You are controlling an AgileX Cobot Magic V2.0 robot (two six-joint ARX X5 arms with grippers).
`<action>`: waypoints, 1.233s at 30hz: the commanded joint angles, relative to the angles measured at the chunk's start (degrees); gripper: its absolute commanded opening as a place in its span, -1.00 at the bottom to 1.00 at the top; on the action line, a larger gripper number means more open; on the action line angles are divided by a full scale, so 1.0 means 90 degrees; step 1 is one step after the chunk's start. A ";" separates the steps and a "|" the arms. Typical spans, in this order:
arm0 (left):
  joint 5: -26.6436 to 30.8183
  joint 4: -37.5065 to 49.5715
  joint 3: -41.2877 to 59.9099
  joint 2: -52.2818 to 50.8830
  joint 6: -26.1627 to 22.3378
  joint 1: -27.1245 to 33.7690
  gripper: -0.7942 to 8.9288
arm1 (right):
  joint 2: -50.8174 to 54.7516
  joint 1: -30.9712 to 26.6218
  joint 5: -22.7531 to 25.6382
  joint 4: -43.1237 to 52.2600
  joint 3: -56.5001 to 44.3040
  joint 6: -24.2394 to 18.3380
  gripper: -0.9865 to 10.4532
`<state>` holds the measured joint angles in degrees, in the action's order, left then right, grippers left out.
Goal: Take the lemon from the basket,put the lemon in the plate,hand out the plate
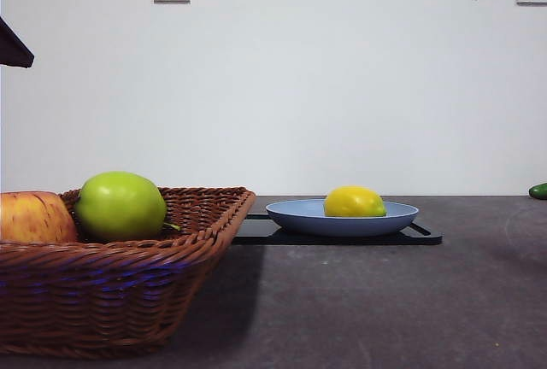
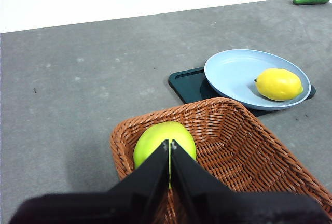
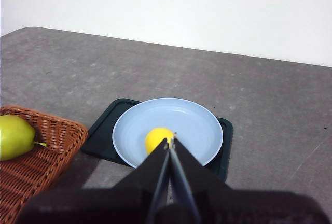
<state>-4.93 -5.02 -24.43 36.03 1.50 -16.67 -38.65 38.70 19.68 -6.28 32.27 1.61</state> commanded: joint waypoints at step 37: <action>0.0702 -0.0386 0.2443 -0.3687 -0.0500 0.2004 -0.82 | 0.0024 0.0041 0.0024 0.0075 0.0078 -0.0049 -0.82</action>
<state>1.34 -9.96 -2.46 3.20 -2.39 1.13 -38.28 38.65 19.70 -6.31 32.27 1.48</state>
